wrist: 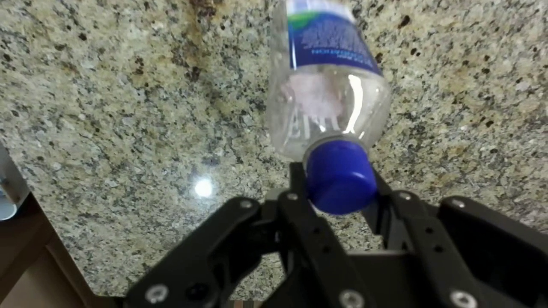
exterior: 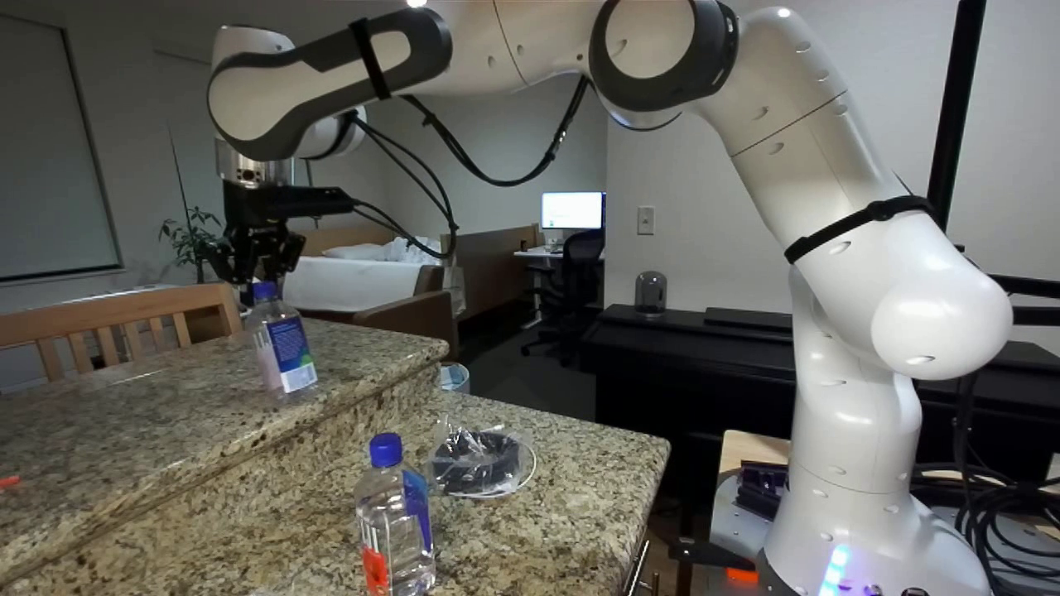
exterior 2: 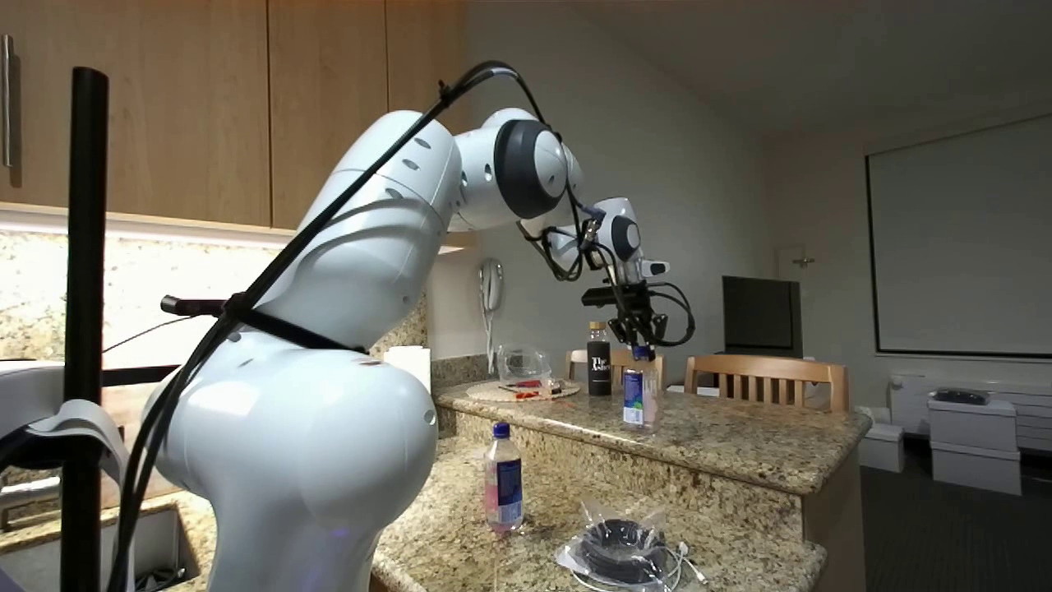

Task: Move the water bottle on the bottom counter to the left then move the water bottle from the upper counter to the bottom counter.

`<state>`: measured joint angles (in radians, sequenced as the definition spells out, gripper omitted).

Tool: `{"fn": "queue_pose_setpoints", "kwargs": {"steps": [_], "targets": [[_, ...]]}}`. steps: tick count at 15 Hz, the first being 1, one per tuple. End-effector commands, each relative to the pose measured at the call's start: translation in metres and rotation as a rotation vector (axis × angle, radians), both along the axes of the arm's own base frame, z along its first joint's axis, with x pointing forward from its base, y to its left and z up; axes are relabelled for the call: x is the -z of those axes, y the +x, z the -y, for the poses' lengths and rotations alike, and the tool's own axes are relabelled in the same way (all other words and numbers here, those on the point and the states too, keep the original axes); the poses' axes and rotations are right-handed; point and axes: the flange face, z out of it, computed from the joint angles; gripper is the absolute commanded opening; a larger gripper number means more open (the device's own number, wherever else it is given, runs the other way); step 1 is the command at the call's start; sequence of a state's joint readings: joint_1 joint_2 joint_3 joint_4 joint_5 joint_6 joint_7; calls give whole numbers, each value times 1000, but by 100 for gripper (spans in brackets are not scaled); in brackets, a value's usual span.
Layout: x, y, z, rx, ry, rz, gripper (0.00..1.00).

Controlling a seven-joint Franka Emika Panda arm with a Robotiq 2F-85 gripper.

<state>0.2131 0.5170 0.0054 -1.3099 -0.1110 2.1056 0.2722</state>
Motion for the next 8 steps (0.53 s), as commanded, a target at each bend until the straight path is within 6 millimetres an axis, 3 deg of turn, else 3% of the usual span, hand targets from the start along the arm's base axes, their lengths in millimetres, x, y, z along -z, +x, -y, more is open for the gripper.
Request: {"fn": "queue_pose_setpoints", "kwargs": {"steps": [1,5,6,8], "targets": [[-4,-3,-3,16,-42,-9,14],[-5,-9,-2,15,-46,-35,3],[-10,-12,-2,11,-43,-35,9],[-20,-20,0,7,-39,-26,9]]}}
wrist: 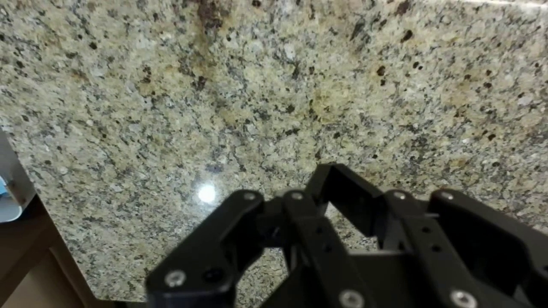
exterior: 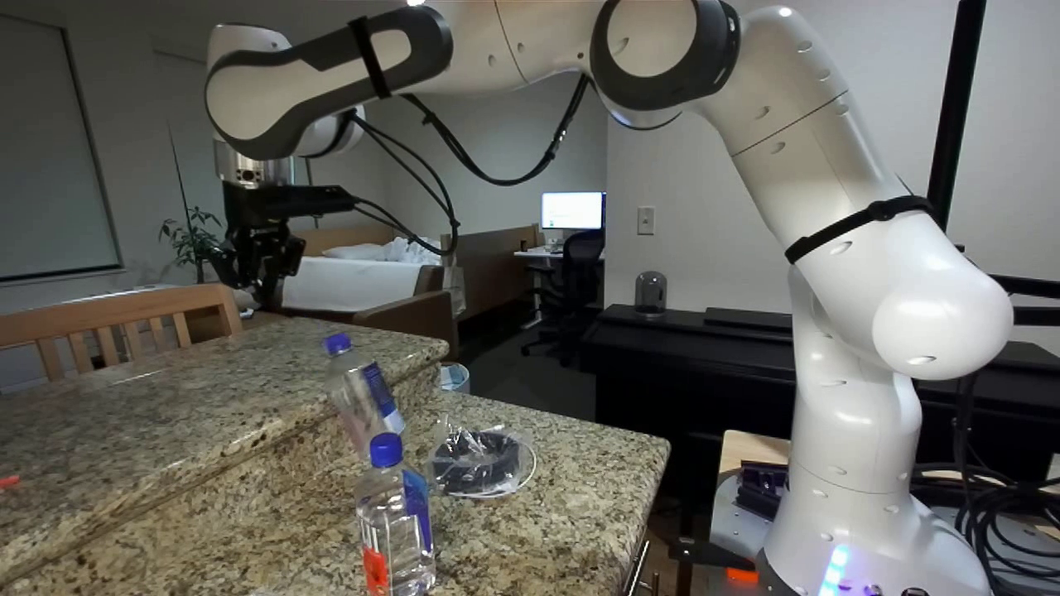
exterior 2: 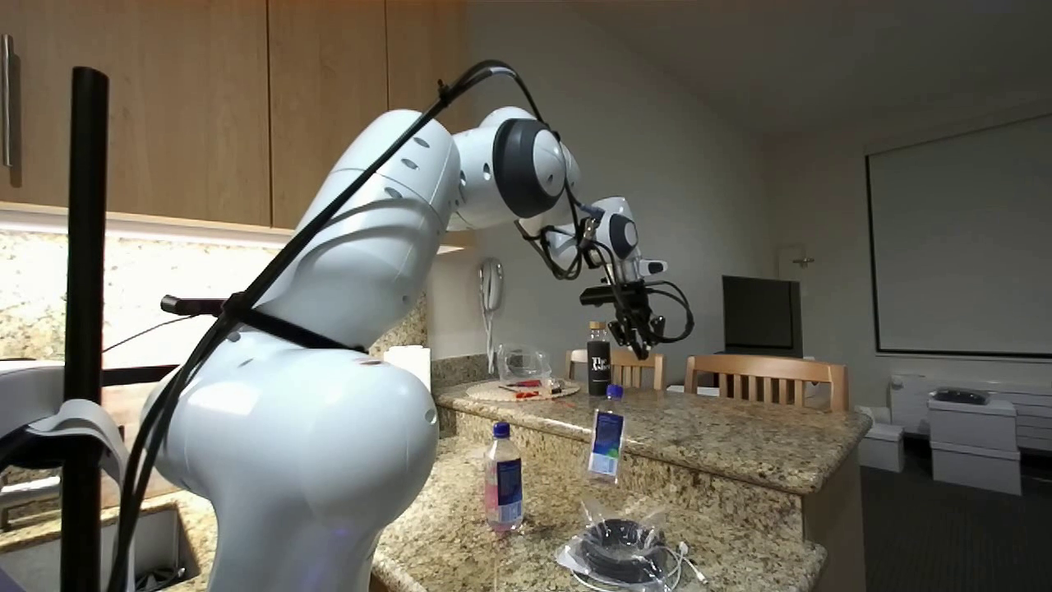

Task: Move the water bottle on the bottom counter to the left then move the water bottle from the upper counter to the bottom counter.

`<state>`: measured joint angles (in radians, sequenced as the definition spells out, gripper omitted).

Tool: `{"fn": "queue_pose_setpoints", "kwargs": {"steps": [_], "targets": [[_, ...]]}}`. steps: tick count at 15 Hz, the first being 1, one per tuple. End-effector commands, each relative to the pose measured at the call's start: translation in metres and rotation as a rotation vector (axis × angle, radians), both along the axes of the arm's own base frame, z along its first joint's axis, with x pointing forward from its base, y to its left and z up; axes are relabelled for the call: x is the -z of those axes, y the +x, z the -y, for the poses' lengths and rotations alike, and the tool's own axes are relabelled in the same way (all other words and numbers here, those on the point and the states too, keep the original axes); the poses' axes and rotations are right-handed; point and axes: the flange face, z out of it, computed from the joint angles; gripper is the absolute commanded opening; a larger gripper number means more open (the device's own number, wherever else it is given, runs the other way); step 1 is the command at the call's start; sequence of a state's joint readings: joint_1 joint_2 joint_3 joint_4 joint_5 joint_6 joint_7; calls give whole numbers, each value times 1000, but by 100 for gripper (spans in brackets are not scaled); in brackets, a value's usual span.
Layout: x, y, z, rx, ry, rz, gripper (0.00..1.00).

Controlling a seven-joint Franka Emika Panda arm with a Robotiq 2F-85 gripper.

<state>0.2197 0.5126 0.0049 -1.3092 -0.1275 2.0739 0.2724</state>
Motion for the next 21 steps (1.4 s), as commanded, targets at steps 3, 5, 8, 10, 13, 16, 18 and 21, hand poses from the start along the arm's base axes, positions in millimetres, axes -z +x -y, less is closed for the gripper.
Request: {"fn": "queue_pose_setpoints", "kwargs": {"steps": [3,5,8,10,13,16,18,21], "targets": [[-38,-29,12,28,-34,7,8],[-45,-41,19,29,-58,-9,35],[-45,-63,31,30,-90,-65,52],[-41,-79,40,30,-100,-121,65],[-26,-109,52,17,-106,-241,84],[-4,-144,65,-23,-93,-370,99],[15,-174,72,-75,-64,-436,100],[40,-218,83,-142,-4,-516,100]]}}
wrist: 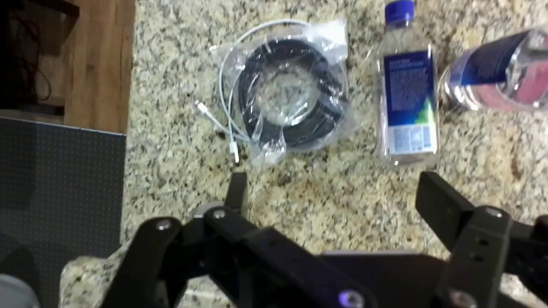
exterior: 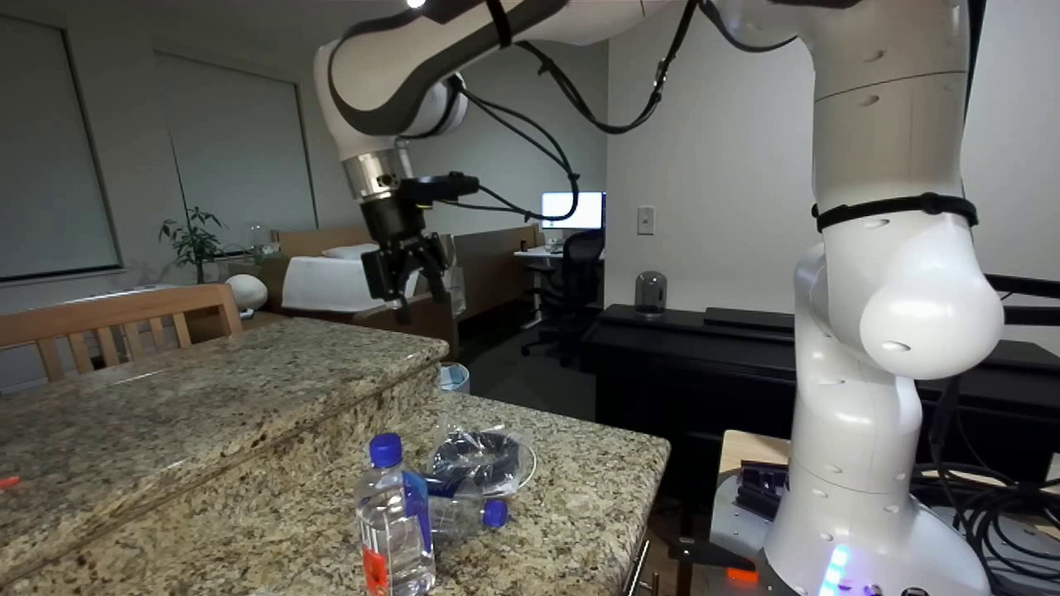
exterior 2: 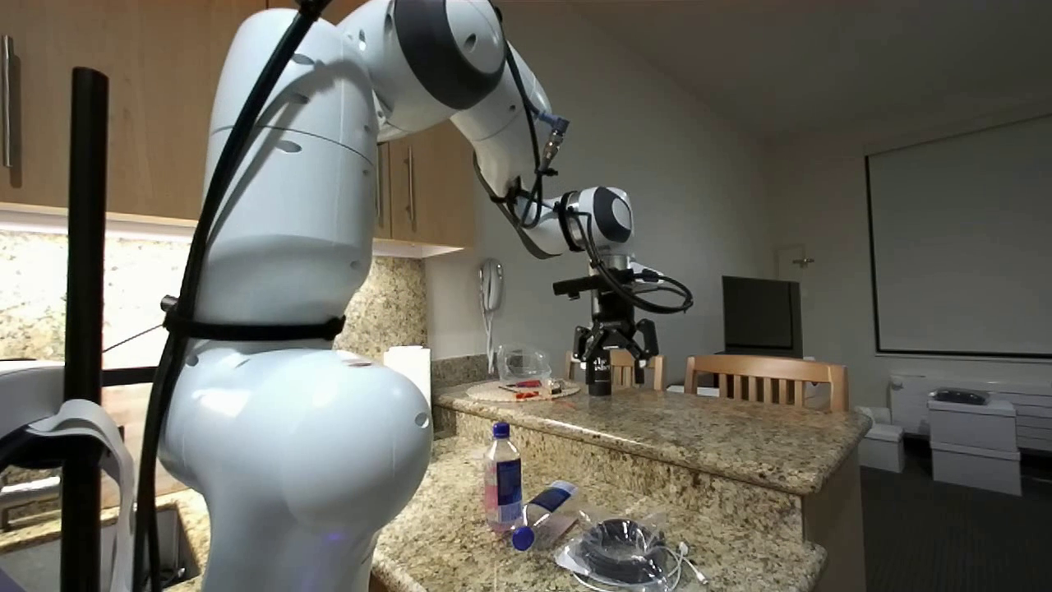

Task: Move the water bottle on the bottom counter to the left then move the water bottle from the upper counter to the bottom counter.

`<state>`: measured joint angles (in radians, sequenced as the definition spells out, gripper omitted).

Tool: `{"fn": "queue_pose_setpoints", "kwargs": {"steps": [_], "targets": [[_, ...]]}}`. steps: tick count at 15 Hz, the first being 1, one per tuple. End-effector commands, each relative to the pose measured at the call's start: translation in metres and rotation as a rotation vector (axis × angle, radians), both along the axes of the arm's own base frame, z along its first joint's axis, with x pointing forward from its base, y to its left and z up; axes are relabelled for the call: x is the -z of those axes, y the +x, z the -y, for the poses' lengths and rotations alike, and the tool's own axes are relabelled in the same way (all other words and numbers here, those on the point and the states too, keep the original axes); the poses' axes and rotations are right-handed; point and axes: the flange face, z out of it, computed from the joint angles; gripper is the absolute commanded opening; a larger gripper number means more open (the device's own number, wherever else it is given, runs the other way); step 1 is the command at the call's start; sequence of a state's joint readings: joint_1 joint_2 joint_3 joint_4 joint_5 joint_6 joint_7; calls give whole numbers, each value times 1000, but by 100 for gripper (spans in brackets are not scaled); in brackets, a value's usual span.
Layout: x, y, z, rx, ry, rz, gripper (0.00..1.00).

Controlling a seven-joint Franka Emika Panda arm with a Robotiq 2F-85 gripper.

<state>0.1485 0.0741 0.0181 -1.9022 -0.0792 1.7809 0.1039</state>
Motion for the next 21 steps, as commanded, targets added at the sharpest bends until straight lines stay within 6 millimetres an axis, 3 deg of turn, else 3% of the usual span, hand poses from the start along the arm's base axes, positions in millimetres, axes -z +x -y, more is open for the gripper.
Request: {"fn": "queue_pose_setpoints", "kwargs": {"steps": [1,7,13,16,17,21], "targets": [[22,-69,15,-74,95,-94,100],[71,-171,25,-159,200,-213,100],[114,-235,25,-145,305,-137,100],[139,-245,11,-91,287,11,100],[133,-211,-5,-99,266,60,100],[155,-198,-48,-139,197,205,100]]}}
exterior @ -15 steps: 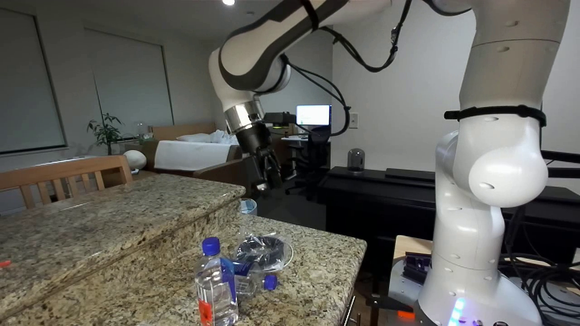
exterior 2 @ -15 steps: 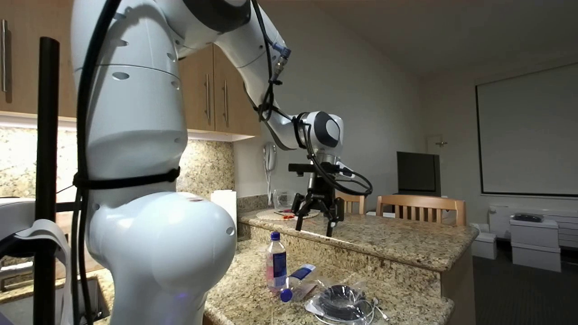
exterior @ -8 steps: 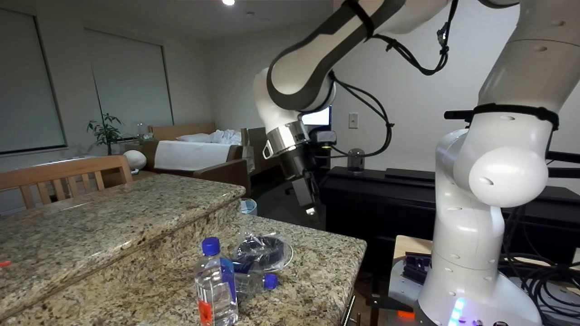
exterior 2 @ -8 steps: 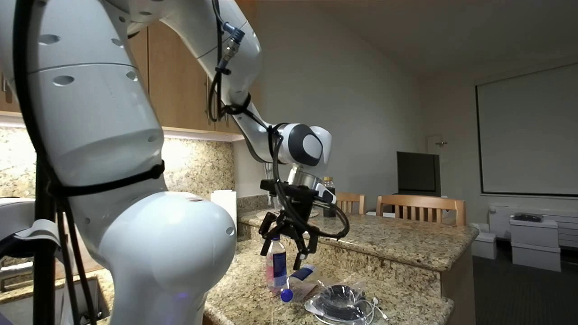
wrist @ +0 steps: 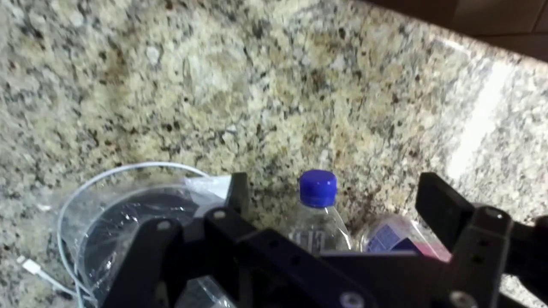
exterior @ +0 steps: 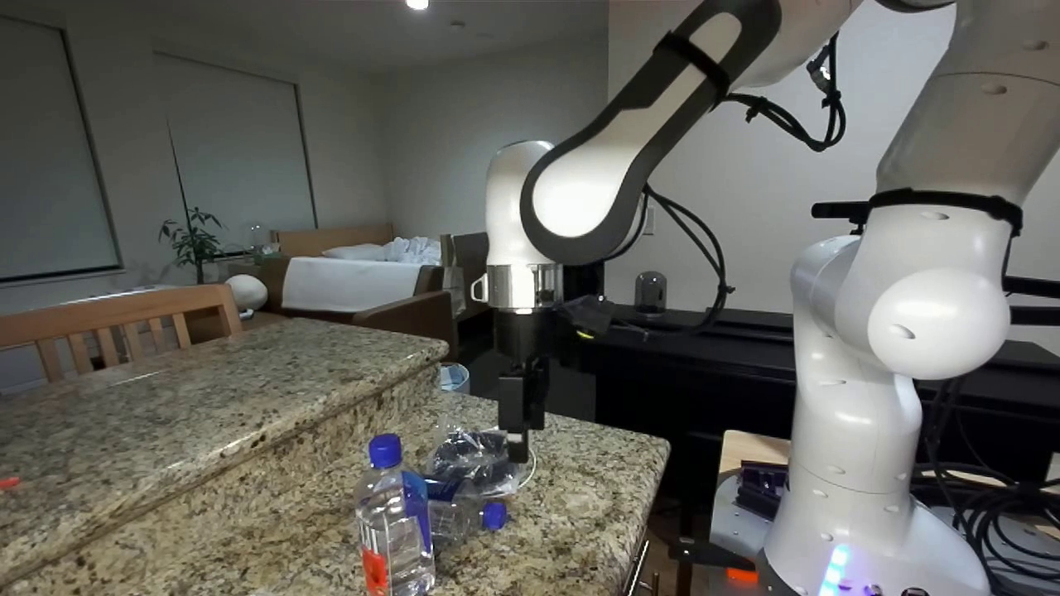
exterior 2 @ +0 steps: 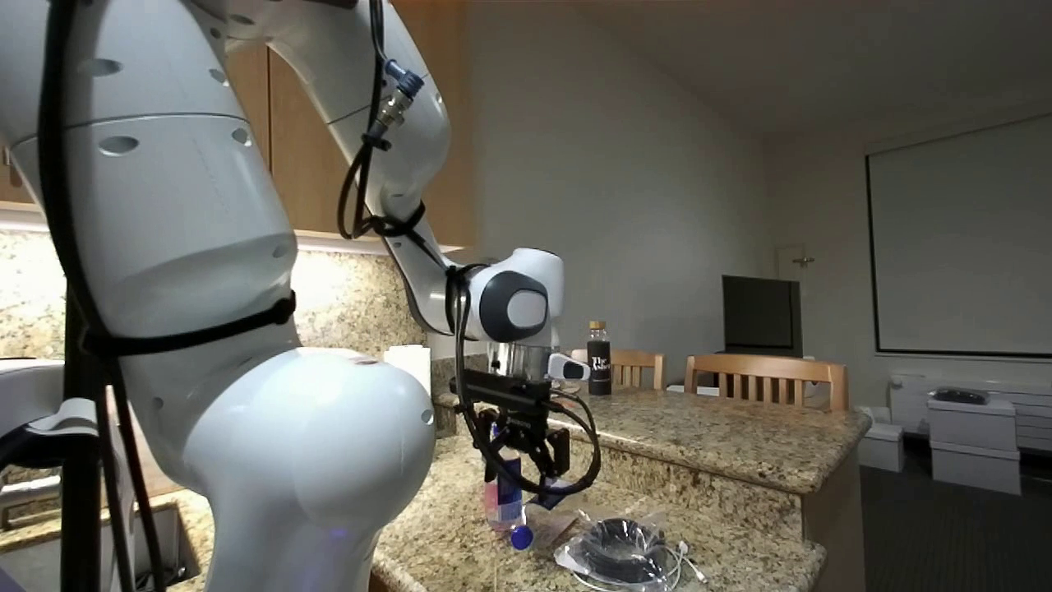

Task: Move the water bottle on the bottom counter to the left then move the water bottle from the upper counter to the bottom counter.

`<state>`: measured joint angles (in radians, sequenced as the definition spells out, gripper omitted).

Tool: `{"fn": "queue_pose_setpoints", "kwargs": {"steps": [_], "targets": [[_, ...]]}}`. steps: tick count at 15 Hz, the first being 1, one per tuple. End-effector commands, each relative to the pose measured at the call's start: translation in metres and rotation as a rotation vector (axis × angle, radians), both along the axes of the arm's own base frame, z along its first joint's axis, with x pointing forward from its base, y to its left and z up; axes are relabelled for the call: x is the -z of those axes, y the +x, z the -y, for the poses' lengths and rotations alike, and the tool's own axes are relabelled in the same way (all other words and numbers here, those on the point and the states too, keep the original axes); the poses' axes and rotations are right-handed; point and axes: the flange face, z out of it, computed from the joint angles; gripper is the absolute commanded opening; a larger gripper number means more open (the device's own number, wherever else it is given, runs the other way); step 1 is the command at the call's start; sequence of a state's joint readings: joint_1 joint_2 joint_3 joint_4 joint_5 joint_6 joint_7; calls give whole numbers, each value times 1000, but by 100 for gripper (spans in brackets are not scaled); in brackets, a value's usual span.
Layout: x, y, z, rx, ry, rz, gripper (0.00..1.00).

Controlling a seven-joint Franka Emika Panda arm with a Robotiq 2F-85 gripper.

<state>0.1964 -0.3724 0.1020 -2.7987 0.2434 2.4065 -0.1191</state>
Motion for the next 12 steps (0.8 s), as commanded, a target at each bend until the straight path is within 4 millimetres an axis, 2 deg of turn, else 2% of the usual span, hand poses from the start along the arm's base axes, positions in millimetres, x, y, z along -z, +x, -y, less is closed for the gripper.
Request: {"fn": "queue_pose_setpoints", "kwargs": {"steps": [1,3,7,12], "targets": [[4,4,-12,-3,-12,35,100],[17,6,-29,-9,-26,53,100],[22,9,-30,-8,-27,48,100],[40,14,-50,-20,-8,66,100]]}}
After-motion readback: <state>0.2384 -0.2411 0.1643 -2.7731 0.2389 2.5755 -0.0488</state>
